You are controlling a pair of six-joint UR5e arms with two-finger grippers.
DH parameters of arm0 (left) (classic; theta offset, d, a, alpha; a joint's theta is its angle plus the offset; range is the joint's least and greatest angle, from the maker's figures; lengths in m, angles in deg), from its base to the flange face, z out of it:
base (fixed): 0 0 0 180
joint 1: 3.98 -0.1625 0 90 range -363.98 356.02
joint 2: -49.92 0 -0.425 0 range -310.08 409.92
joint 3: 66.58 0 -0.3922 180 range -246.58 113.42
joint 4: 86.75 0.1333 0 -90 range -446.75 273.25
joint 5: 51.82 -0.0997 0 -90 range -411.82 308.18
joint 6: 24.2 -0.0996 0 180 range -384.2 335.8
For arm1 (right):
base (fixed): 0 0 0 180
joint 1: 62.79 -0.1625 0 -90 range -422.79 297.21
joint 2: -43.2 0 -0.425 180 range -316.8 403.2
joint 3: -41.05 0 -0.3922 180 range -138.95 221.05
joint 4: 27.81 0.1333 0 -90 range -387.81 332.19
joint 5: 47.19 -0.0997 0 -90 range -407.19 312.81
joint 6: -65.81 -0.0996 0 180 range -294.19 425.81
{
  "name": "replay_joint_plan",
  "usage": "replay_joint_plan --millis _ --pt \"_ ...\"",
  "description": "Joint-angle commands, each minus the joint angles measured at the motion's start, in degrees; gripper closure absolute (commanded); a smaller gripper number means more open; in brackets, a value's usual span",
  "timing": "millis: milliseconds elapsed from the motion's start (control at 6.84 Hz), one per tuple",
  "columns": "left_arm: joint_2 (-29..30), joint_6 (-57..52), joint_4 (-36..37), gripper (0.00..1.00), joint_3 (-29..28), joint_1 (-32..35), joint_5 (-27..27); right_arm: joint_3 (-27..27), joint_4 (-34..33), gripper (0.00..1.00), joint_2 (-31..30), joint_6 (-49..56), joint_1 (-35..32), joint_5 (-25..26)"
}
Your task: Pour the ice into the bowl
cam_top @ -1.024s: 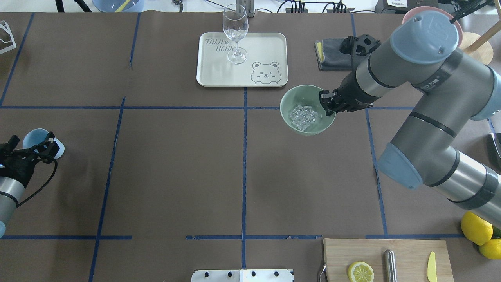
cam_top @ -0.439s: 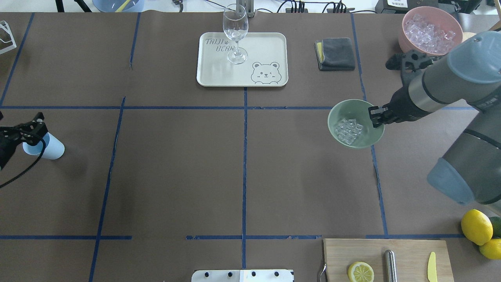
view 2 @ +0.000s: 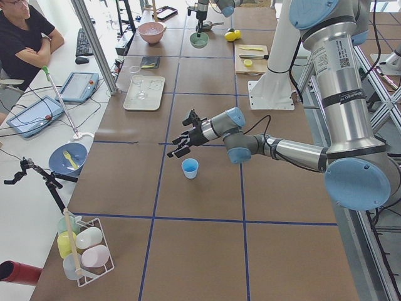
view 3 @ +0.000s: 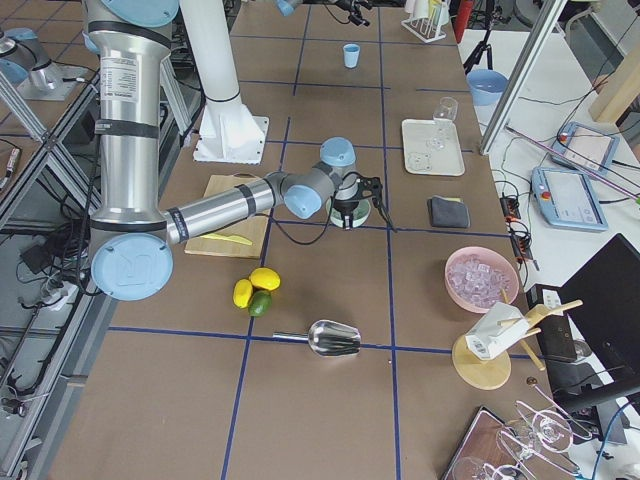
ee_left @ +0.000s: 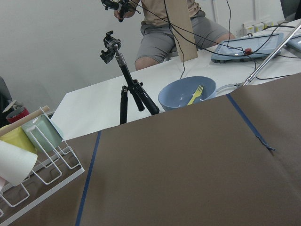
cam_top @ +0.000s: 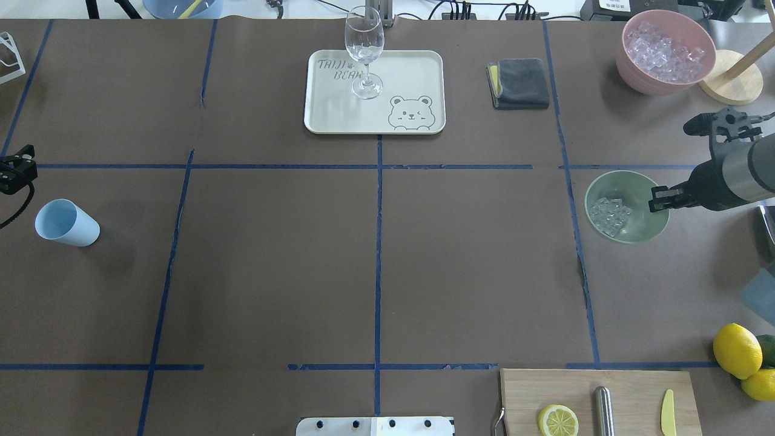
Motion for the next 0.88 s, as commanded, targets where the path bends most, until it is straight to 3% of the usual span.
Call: replay_joint_plan --millis 0,146,439,585,731 --pt "0.8 -3.2 0.0 0.0 -0.1 3.3 4.2 2.9 5.2 1.0 -4.4 0.7 -1.4 -0.9" --pt "0.8 -3.3 -0.1 0.0 -0.4 3.4 4.3 3.4 6.1 1.0 -7.3 6.0 -2.7 -0.7" --pt "1.0 -3.3 -0.2 0.0 -0.5 3.4 4.7 7.0 6.6 1.0 -6.8 7.4 -3.5 -0.7" --pt "1.0 -3.3 -0.2 0.0 -0.5 3.4 4.7 7.1 7.4 0.81 -6.7 7.2 -3.5 -0.7" --pt "1.0 -3.3 -0.2 0.0 -0.3 3.4 4.7 7.3 7.4 0.31 -6.5 7.1 -3.3 -0.8"
